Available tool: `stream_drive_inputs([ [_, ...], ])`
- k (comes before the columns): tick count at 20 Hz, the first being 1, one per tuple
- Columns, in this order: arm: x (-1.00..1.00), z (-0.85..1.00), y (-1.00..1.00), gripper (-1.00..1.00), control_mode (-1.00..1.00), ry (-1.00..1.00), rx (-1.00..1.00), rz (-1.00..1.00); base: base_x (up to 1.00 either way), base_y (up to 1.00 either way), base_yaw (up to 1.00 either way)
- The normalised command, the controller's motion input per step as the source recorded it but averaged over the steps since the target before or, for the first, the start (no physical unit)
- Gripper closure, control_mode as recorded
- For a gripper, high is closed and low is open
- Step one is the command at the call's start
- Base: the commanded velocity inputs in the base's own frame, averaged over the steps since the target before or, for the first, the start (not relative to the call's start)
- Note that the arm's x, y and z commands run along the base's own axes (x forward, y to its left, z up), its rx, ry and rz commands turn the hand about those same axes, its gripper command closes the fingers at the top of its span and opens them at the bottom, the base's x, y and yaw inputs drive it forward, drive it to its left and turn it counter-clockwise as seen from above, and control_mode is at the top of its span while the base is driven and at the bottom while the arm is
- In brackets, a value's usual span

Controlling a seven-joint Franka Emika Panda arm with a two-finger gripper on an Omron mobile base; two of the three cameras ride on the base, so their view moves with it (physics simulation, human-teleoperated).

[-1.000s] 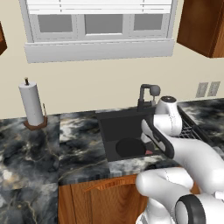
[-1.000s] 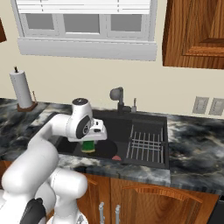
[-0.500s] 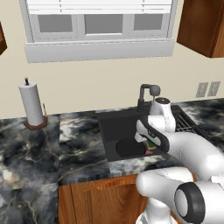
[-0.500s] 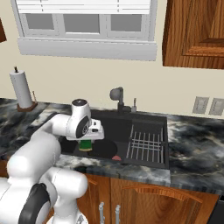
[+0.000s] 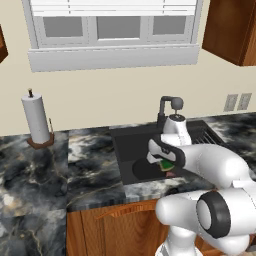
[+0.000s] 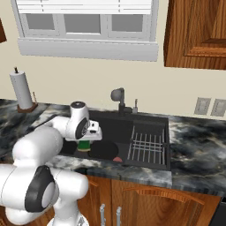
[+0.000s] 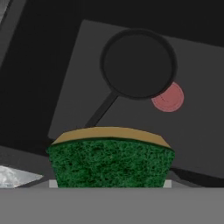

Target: Pick the pan and sponge and place them into the sink. Then turn on the water.

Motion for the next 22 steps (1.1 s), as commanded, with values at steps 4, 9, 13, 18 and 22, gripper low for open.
stream_drive_inputs([
  [4,0.2,-0.08,0.14,1.0,-1.0,-0.01,-0.02,0.0,0.0,0.0,0.0],
  [9,0.19,-0.15,0.07,1.0,-1.0,0.0,0.0,0.0,0.0,0.0,0.0],
  [13,0.16,-0.2,0.01,1.0,-1.0,0.0,0.0,0.0,0.0,0.0,0.0],
  [18,0.2,-0.13,0.06,1.0,-1.0,-0.01,0.0,0.0,0.0,0.0,0.0],
  [22,0.23,-0.13,0.02,1.0,-1.0,-0.01,0.0,0.0,0.0,0.0,0.0],
])
